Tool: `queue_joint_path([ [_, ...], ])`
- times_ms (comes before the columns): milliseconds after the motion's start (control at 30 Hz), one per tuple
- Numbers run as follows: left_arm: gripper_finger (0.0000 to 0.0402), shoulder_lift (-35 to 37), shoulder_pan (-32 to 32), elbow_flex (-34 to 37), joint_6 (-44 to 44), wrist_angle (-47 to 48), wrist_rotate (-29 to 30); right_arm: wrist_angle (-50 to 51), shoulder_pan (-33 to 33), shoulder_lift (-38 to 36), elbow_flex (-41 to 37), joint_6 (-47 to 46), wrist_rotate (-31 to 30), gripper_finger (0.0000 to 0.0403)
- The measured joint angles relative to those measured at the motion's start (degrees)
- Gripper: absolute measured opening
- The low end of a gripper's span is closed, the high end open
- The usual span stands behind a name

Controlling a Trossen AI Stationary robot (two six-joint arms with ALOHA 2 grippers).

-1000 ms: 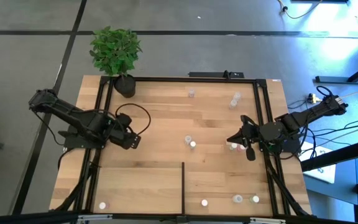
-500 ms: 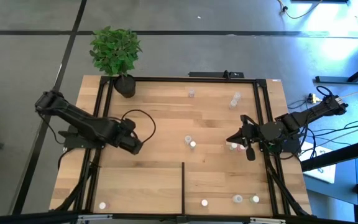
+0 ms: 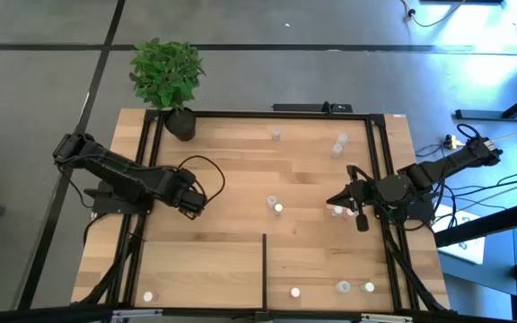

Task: Pick and place medicine bottles onto shelf by color
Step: Put the middle white pill bottle on the shelf

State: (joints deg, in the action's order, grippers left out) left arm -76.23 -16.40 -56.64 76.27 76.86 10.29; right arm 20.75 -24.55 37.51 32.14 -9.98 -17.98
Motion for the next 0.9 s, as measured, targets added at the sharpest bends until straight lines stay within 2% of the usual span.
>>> queue_joint_path([
  [133, 0.0237, 0.0, 1.6, 1.0, -0.5, -0.6, -0.7, 0.0, 0.0, 0.0, 0.0, 0.0, 0.0, 0.0016],
  [300, 0.0237, 0.0, 2.6, 5.5, -0.7, -2.6, -3.7, 0.0, 0.0, 0.0, 0.0, 0.0, 0.0, 0.0016],
  [900, 0.0237, 0.0, 2.6, 14.5, 0.1, -12.5, -4.0, 0.1, 0.0, 0.0, 0.0, 0.0, 0.0, 0.0016],
])
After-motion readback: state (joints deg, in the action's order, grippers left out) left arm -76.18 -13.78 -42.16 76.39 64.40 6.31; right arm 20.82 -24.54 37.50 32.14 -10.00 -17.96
